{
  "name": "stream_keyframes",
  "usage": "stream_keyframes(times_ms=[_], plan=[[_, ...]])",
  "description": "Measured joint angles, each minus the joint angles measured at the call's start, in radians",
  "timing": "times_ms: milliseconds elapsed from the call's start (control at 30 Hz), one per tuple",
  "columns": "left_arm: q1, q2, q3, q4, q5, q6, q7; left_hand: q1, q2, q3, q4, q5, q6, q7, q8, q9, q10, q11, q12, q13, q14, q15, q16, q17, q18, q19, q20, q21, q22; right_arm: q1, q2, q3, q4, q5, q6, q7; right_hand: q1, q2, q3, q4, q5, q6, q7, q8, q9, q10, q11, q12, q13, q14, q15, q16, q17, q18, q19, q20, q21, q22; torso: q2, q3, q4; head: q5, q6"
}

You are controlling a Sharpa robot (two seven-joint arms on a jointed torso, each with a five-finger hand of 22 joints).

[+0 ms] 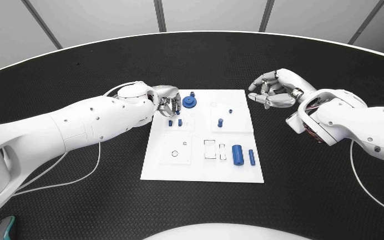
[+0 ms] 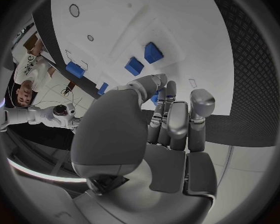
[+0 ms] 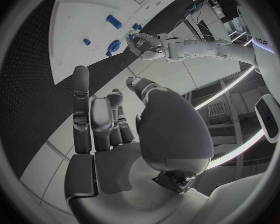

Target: Assemble the parts on the task board

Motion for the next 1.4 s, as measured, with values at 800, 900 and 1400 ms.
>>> stream_keyframes(times_ms=[800, 900, 1400], plan=[[0.019, -0.112, 0.000, 0.057, 0.160, -0.138, -0.038, -0.068, -0.009, -0.025, 0.028, -0.003, 0.001, 0.007, -0.007, -0.001, 0.003, 0.011, -0.031, 0.009, -0.030, 0.012, -0.046, -0.096, 0.000, -0.048, 0.008, -0.067, -0.080, 0.000, 0.012, 0.000, -0.036, -0.128, 0.057, -0.043, 0.084, 0.008, 0.109, -0.070, -0.121, 0.025, 0.014, -0.047, -0.050, -0.090, 0.020, -0.604, -0.513, 0.000, 0.007, -0.065, -0.026, 0.000, 0.008, 0.004, -0.010, 0.031, -0.008, -0.0015, -0.0004, -0.025, 0.021], [0.034, -0.156, 0.000, 0.096, 0.276, -0.162, -0.051, -0.075, -0.014, -0.040, 0.043, -0.003, 0.001, 0.007, 0.000, 0.002, 0.000, 0.015, -0.043, 0.009, -0.075, 0.012, -0.106, -0.201, 0.016, -0.106, 0.006, -0.151, -0.178, 0.000, 0.024, 0.000, -0.049, -0.235, 0.085, -0.076, 0.084, 0.008, 0.123, -0.085, -0.144, 0.036, 0.018, -0.070, -0.063, -0.087, 0.023, -0.678, -0.570, 0.000, 0.007, -0.030, 0.007, 0.000, 0.026, 0.007, 0.048, 0.080, -0.013, -0.0016, -0.0004, -0.035, 0.026], [0.069, -0.347, 0.000, 0.343, 1.022, -0.249, 0.125, -0.066, -0.013, -0.058, 0.067, -0.003, -0.004, 0.012, 0.012, 0.006, -0.034, 0.030, -0.062, -0.007, -0.205, 0.023, -0.302, -0.463, 0.038, -0.181, 0.010, -0.348, -0.373, -0.003, 0.164, 0.000, -0.161, -0.690, 0.208, -0.190, 0.088, 0.004, 0.143, -0.111, -0.172, 0.063, 0.013, -0.121, -0.086, -0.075, 0.036, -0.833, -0.707, 0.004, 0.018, 0.074, 0.101, -0.016, 0.054, 0.018, 0.204, 0.218, -0.034, -0.0004, 0.0009, -0.058, 0.052]])
